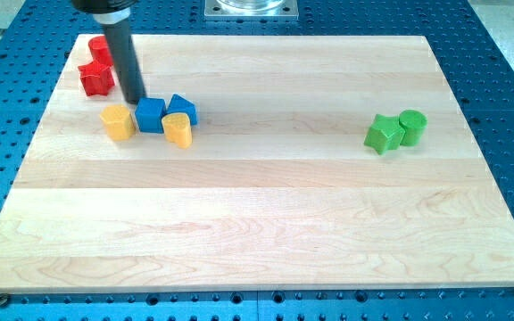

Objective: Keep cube below triangle

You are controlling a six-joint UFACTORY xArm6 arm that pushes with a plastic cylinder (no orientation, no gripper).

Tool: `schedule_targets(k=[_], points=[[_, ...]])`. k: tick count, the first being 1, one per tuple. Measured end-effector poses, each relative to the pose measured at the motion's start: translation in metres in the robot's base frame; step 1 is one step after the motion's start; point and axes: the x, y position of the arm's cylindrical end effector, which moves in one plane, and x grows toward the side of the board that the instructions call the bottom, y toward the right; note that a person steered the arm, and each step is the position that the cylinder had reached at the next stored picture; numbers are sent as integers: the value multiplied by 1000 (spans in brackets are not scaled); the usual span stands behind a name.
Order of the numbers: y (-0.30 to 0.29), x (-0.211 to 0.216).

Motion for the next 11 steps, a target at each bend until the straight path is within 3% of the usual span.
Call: schedule_targets(k=[1,2,3,5,6,7,9,10,11], points=[[-13,18],[-61,2],[-46,-39],[-10,16],[67,38],[105,36],[88,74],[74,146],[131,131]])
